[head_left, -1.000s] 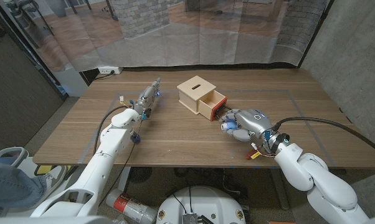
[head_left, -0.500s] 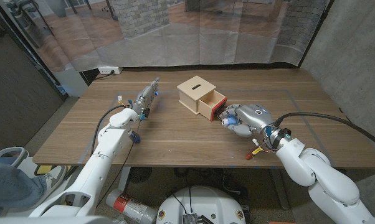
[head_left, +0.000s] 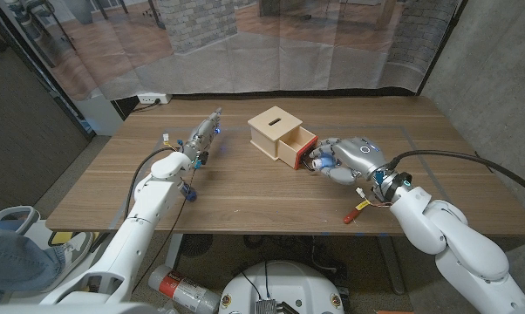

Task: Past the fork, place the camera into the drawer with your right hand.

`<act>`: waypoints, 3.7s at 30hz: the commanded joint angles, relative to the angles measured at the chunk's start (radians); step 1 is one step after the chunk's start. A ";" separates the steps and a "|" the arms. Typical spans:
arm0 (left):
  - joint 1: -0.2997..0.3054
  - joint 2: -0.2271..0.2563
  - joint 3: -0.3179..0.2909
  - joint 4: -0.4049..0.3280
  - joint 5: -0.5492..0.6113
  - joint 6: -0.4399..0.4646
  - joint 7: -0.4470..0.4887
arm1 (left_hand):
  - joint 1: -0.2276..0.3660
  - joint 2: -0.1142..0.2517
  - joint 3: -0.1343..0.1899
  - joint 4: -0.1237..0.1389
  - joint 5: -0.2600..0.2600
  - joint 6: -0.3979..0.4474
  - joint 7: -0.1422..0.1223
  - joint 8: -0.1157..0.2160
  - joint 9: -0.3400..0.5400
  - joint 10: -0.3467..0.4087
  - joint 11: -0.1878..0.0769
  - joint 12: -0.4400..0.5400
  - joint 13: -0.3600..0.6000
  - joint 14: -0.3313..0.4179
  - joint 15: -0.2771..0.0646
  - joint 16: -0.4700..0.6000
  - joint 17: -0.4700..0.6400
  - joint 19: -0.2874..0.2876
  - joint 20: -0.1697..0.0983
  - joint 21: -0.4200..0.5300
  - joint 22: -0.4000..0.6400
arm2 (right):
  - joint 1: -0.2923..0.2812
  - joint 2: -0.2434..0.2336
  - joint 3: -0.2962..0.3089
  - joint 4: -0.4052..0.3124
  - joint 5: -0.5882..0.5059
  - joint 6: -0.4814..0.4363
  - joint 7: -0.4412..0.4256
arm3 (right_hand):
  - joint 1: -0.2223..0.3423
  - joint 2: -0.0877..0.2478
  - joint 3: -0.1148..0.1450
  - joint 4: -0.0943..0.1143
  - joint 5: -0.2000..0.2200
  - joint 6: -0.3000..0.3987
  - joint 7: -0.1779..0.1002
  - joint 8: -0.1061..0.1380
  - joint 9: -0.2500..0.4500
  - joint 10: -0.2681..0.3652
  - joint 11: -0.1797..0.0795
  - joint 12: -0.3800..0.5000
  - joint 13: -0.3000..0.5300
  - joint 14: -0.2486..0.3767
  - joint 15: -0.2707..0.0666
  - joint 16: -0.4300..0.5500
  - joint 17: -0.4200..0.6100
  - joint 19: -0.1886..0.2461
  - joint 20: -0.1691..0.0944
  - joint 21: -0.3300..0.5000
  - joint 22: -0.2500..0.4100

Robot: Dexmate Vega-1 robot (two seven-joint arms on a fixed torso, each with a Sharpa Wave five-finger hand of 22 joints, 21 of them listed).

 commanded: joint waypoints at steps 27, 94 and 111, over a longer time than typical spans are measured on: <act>0.027 0.009 -0.013 -0.033 -0.012 0.004 0.013 | 0.003 0.010 -0.009 -0.002 0.000 0.004 0.000 0.005 0.005 -0.002 -0.004 0.002 0.004 -0.005 0.006 0.006 0.004 -0.004 0.004 0.000 0.005 | 0.113 0.020 -0.003 0.046 0.029 0.045 -0.002 | 0.044 0.059 -0.009 0.008 0.000 0.056 0.002 0.008 0.007 0.166 -0.137 -0.011 0.006 0.040 -0.099 0.000 0.008 0.011 -0.021 0.022 0.000; 0.071 0.043 -0.041 -0.107 -0.016 0.031 0.023 | 0.006 0.012 -0.016 -0.003 -0.001 0.008 0.003 0.005 0.005 -0.001 -0.002 0.002 0.004 -0.005 0.000 0.006 0.004 -0.005 -0.003 0.000 0.005 | 0.374 0.019 -0.189 0.244 0.067 0.002 -0.027 | 0.054 0.066 -0.025 0.006 -0.002 0.085 0.003 -0.001 0.016 0.224 -0.140 -0.034 0.008 0.098 -0.101 0.005 0.025 0.007 -0.018 0.053 -0.007; 0.064 0.039 -0.037 -0.095 -0.016 0.027 0.024 | 0.006 0.013 -0.017 -0.003 -0.002 0.009 0.003 0.005 0.005 0.000 -0.001 0.003 0.004 -0.004 0.001 0.006 0.004 -0.006 -0.003 0.000 0.005 | 0.447 0.017 -0.242 0.294 0.061 -0.027 0.018 | 0.055 0.067 -0.028 0.006 -0.002 0.086 0.003 -0.002 0.017 0.234 -0.142 -0.039 0.009 0.105 -0.101 0.004 0.028 0.004 -0.019 0.058 -0.008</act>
